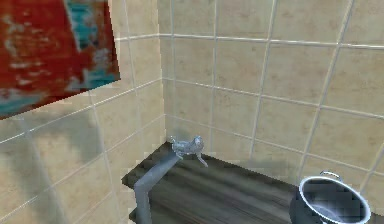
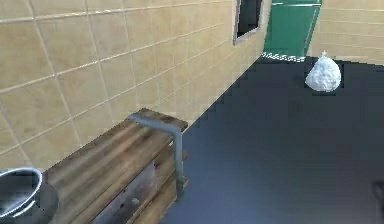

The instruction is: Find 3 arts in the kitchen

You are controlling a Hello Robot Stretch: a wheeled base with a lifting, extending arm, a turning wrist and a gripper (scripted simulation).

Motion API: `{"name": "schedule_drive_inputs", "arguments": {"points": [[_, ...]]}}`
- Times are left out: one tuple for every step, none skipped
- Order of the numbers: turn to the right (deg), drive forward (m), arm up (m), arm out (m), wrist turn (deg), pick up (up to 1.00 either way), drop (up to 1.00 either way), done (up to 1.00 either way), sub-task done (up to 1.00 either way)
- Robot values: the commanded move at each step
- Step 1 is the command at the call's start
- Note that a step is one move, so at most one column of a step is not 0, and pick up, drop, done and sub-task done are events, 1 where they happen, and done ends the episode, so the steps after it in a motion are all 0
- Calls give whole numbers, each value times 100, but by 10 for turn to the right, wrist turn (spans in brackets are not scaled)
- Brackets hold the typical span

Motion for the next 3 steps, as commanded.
{"name": "schedule_drive_inputs", "arguments": {"points": [[0, 0, 0, 0, 0, 0, 0, 0, 100], [-450, 0, 0, 0, 0, 0, 0, 0, 0], [-450, 0, 0, 0, 0, 0, 0, 0, 0]]}}
